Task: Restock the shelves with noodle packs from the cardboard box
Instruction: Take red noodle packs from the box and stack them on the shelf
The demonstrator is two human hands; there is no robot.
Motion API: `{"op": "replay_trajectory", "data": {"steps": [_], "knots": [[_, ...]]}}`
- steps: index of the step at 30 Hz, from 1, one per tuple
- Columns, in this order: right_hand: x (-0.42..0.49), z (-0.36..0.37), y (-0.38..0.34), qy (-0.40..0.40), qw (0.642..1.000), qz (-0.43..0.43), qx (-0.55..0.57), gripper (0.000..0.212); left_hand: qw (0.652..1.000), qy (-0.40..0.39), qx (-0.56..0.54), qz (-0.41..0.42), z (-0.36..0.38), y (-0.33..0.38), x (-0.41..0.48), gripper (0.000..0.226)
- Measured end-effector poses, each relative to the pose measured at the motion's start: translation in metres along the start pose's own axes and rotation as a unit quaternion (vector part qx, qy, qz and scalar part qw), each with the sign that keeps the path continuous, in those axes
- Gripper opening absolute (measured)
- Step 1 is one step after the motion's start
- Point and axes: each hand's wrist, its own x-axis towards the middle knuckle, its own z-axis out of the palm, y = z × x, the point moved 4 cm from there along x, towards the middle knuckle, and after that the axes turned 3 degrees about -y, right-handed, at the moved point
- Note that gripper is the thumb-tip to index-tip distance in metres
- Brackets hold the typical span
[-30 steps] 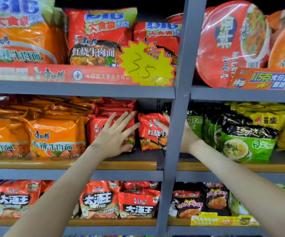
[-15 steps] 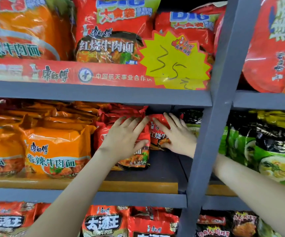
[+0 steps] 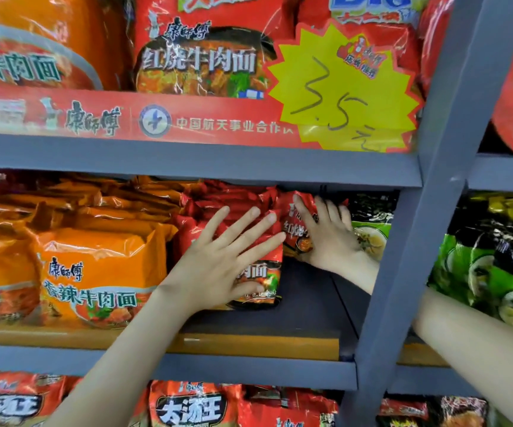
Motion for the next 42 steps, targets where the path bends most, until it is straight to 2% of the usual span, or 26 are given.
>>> {"op": "replay_trajectory", "data": {"steps": [4, 10, 14, 18, 24, 27, 30, 32, 34, 42], "knots": [[0.011, 0.008, 0.001, -0.032, 0.999, 0.0, 0.005, 0.118, 1.0, -0.013, -0.005, 0.027, 0.006, 0.004, 0.003, 0.066], [0.03, 0.015, 0.002, -0.079, 0.995, -0.055, 0.024, 0.123, 0.999, -0.01, -0.005, 0.035, 0.009, 0.002, 0.005, 0.065], [0.03, 0.018, 0.004, -0.054, 0.996, -0.063, -0.016, 0.121, 0.997, 0.02, 0.025, 0.063, 0.009, 0.005, 0.003, 0.062], [0.034, 0.024, -0.002, -0.041, 0.998, -0.038, -0.039, 0.117, 0.994, -0.004, 0.018, 0.109, 0.017, 0.011, 0.004, 0.056], [0.041, 0.028, 0.004, -0.081, 0.995, -0.045, -0.038, 0.117, 0.994, -0.026, 0.007, 0.103, 0.017, 0.01, 0.005, 0.056], [0.038, 0.023, 0.0, -0.042, 0.995, -0.055, -0.074, 0.115, 0.994, -0.032, 0.005, 0.104, 0.014, 0.01, 0.005, 0.056], [0.029, 0.021, -0.007, 0.01, 0.99, -0.115, -0.085, 0.11, 0.993, -0.031, 0.006, 0.111, 0.011, 0.01, 0.004, 0.057], [0.025, 0.024, -0.009, -0.005, 0.985, -0.139, -0.106, 0.103, 0.993, -0.025, 0.004, 0.113, 0.008, 0.01, 0.002, 0.058], [0.025, 0.029, -0.008, -0.04, 0.984, -0.128, -0.115, 0.095, 0.994, -0.019, 0.017, 0.11, 0.007, 0.011, 0.0, 0.059], [0.006, 0.013, -0.008, -0.039, 0.987, -0.15, -0.045, 0.091, 0.994, -0.067, 0.002, 0.086, 0.007, 0.012, -0.001, 0.057]]}}
